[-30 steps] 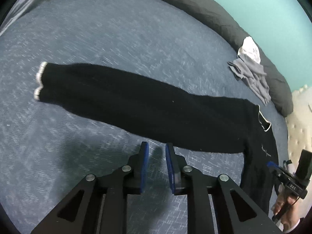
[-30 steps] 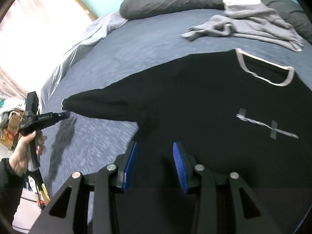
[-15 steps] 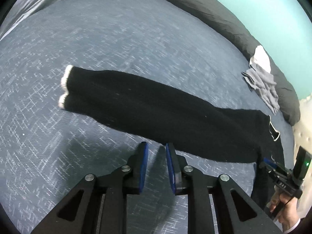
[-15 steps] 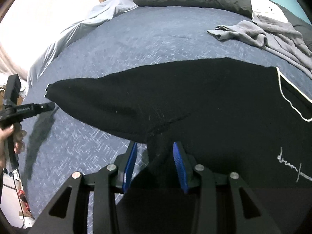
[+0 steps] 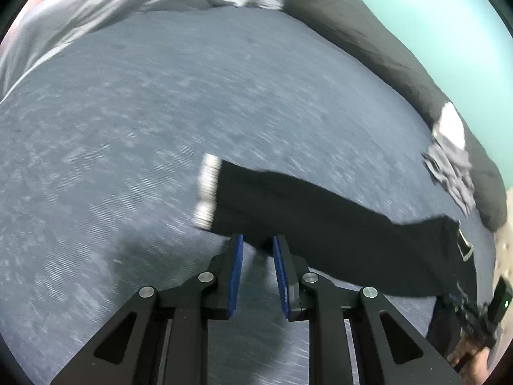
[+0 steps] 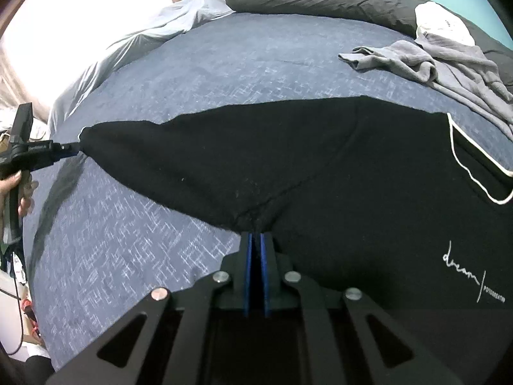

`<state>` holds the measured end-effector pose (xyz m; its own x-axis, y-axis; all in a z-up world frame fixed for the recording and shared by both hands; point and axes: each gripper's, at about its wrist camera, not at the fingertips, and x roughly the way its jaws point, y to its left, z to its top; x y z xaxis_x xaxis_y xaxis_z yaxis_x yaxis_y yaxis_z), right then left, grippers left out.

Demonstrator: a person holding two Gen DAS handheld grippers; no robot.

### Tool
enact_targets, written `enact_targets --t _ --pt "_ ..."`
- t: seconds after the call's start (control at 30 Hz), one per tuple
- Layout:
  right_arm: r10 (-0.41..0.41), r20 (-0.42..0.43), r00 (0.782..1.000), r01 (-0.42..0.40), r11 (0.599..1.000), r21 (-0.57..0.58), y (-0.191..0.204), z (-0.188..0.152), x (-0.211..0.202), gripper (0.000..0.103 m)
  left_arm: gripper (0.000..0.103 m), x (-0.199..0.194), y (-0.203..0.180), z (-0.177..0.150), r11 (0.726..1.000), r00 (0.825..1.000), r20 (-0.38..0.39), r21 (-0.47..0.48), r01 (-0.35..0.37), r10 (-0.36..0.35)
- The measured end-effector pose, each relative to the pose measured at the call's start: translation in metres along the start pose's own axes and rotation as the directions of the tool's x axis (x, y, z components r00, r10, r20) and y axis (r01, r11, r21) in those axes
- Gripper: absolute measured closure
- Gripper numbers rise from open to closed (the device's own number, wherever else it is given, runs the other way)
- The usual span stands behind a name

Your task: Fold clothes

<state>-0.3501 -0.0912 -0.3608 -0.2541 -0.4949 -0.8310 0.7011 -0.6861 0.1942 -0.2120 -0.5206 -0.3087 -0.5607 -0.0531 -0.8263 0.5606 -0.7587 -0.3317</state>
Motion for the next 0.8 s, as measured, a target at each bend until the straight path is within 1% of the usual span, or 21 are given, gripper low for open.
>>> enact_targets --t 0.07,0.13,0.2,0.33,0.47,0.57,0.6,0.63,0.7,0.73,0.8 --pt "0.008 -0.009 1.0 -0.008 1.0 0.007 -0.003 -0.003 0.002 0.098 0.079 0.0 0.011 0.003 1.0 1.0 0.006 -0.025 -0.005 0.006" --pt "0.02 -0.01 1.0 -0.019 1.0 0.018 -0.005 -0.004 0.004 0.098 0.071 0.001 0.019 0.005 0.999 1.0 0.008 -0.042 -0.009 0.009" --pt "0.028 -0.008 1.0 -0.028 0.999 0.031 -0.007 -0.004 0.004 0.098 0.068 0.004 0.024 0.006 0.999 1.0 0.007 -0.054 -0.006 0.006" --pt "0.031 -0.011 0.999 -0.031 0.999 0.039 -0.007 -0.004 0.005 0.098 0.067 0.009 0.032 0.01 0.997 1.0 0.022 -0.073 0.011 -0.009" --pt "0.032 -0.015 0.999 -0.031 0.999 0.042 -0.007 -0.005 0.005 0.098 0.067 0.012 0.031 0.015 0.997 0.999 0.041 -0.079 0.027 -0.024" --pt "0.032 -0.019 0.999 -0.031 0.999 0.044 -0.008 -0.005 0.007 0.098 0.069 0.016 0.023 0.016 0.998 0.999 0.031 -0.054 0.038 -0.037" --pt "0.032 -0.02 0.999 -0.031 0.998 0.046 -0.008 -0.005 0.007 0.098 0.071 0.017 0.021 0.017 0.998 0.999 0.03 -0.045 0.034 -0.033" --pt "0.032 -0.021 0.999 -0.031 0.998 0.047 -0.008 -0.005 0.008 0.098 0.081 0.018 0.018 0.017 0.999 0.999 0.028 -0.035 0.03 -0.029" --pt "0.031 -0.022 0.999 -0.03 0.998 0.05 -0.009 -0.005 0.009 0.098 0.09 0.018 0.017 0.02 0.999 0.999 0.029 -0.028 0.022 -0.021" --pt "0.031 -0.023 0.999 -0.03 0.998 0.051 -0.009 -0.005 0.009 0.098 0.097 0.017 0.017 0.021 0.999 0.999 0.031 -0.027 0.018 -0.017" --pt "0.031 -0.023 0.999 -0.03 0.998 0.053 -0.009 -0.005 0.008 0.098 0.097 0.013 0.017 0.024 0.999 0.999 0.028 -0.023 0.022 -0.021"
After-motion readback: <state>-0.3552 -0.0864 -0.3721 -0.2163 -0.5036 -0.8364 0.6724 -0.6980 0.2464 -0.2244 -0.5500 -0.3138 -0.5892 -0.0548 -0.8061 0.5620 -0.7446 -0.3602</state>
